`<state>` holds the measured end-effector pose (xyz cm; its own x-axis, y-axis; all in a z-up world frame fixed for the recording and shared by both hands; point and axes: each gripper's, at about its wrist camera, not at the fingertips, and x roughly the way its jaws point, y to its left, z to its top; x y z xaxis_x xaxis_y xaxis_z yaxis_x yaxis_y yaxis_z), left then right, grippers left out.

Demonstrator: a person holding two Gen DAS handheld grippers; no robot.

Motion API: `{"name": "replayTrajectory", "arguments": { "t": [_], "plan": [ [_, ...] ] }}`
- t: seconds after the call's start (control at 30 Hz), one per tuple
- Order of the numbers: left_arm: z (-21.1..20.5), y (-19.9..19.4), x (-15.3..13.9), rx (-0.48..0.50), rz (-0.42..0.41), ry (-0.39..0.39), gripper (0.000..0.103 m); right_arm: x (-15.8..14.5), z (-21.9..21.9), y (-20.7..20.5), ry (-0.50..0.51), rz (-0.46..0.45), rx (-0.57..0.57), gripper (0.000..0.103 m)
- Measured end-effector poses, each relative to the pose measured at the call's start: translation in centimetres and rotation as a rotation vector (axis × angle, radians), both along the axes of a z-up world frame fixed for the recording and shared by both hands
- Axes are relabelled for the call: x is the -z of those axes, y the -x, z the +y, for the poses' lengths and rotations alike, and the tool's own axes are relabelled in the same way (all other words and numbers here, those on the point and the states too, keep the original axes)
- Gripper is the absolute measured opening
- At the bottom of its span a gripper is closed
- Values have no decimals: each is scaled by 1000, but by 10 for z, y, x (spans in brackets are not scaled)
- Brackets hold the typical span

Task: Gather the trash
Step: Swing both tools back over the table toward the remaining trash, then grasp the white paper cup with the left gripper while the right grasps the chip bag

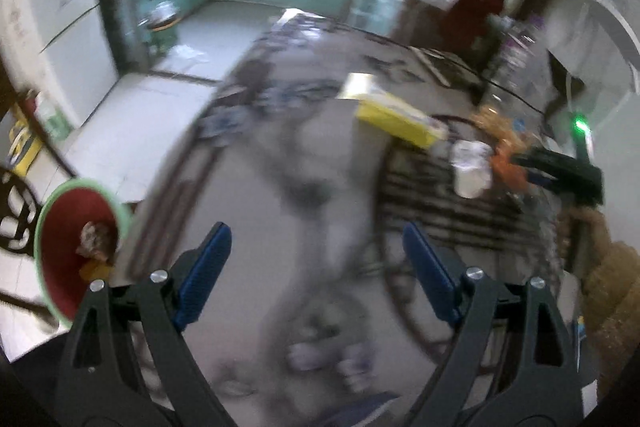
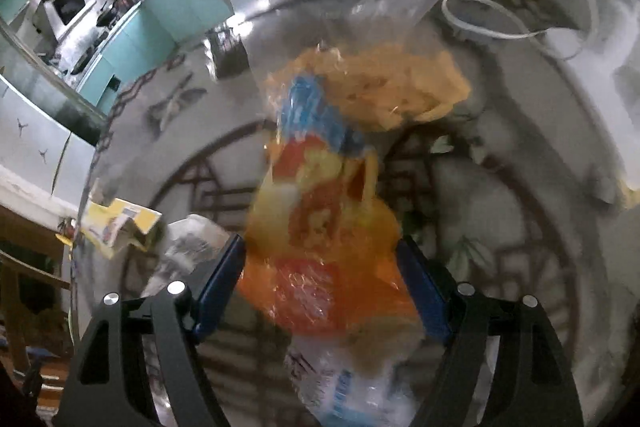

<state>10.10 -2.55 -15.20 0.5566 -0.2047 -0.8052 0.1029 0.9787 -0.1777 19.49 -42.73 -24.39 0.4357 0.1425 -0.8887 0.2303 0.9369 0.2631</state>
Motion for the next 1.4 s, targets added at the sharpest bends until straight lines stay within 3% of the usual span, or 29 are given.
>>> {"name": "replayTrajectory", "arguments": {
  "t": [0.07,0.13,0.17,0.2,0.23,0.4,0.47,0.5,0.53,0.63,0.7,0.8,1.0,1.1,1.17,1.2,1.23,1.4],
  "plan": [
    [-29,-9,-1,66,-8,-9,85,-5,-2,7,-4,-39,-5,56],
    [-58,-21,1,132,-15,-15,85,-13,-6,17,-22,-77,-7,40],
    [-67,-25,1,153,-17,-16,85,-18,-8,22,-35,-99,-3,16],
    [-86,-36,2,192,-21,-13,85,-26,-12,32,-61,-122,7,2],
    [-96,-41,3,208,-24,-11,85,-30,-16,37,-78,-142,15,0],
    [-164,-88,16,303,-42,-27,85,-47,-31,66,-107,-186,32,4],
    [-179,-103,26,301,-31,-40,85,-42,-41,65,-169,-176,62,22],
    [-185,-112,31,295,-12,-47,85,-44,-43,63,-191,-183,78,50],
    [-191,-120,38,285,17,-53,85,-45,-44,60,-197,-195,95,61],
    [-203,-144,62,231,122,-65,85,-50,-47,56,-212,-228,124,62],
    [-206,-154,75,193,150,-76,88,-51,-48,48,-230,-241,132,67],
    [-201,-161,89,124,187,-19,99,-45,-40,28,-216,-206,98,74],
    [-197,-168,99,85,226,72,99,-17,-20,-24,-261,-117,35,79],
    [-191,-170,106,62,263,137,99,-3,-18,-45,-307,-86,56,79],
    [-189,-169,106,66,263,138,99,8,-19,-57,-325,-51,68,79],
    [-190,-169,104,74,261,135,99,11,-19,-59,-328,-38,66,76],
    [-189,-168,103,82,259,133,99,14,-18,-61,-333,-23,55,64],
    [-192,-167,102,97,262,133,94,-2,-22,-37,-263,-75,63,53]
  ]
}}
